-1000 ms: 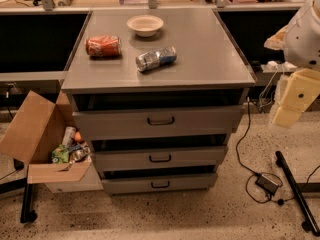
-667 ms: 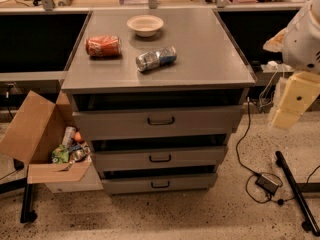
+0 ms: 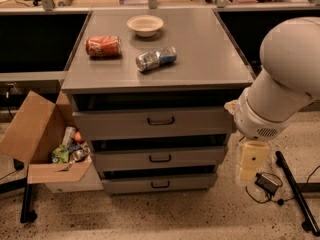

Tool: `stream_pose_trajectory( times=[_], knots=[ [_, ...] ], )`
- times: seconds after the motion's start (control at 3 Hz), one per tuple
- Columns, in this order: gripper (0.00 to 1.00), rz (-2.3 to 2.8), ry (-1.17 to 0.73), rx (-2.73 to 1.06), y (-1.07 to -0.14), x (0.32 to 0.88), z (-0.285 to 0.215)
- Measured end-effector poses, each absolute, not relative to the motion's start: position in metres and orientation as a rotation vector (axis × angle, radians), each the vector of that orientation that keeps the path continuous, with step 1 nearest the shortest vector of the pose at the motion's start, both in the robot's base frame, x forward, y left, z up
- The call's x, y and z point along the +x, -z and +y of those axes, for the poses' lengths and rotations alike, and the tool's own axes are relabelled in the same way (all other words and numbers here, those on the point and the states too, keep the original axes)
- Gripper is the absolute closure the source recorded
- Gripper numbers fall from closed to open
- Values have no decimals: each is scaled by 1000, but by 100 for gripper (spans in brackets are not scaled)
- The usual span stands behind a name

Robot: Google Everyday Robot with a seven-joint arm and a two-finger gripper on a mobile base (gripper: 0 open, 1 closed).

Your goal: Open bottom drawer

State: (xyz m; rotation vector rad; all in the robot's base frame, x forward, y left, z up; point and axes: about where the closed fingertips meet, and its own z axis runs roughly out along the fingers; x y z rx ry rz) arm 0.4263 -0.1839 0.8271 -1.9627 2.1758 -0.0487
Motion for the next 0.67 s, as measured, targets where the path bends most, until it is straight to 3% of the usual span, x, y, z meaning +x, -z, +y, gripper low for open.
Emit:
stream_pose_trajectory(
  times=[0.67],
  knots=[
    [0, 2149, 69, -1993, -785, 429, -184]
  ],
)
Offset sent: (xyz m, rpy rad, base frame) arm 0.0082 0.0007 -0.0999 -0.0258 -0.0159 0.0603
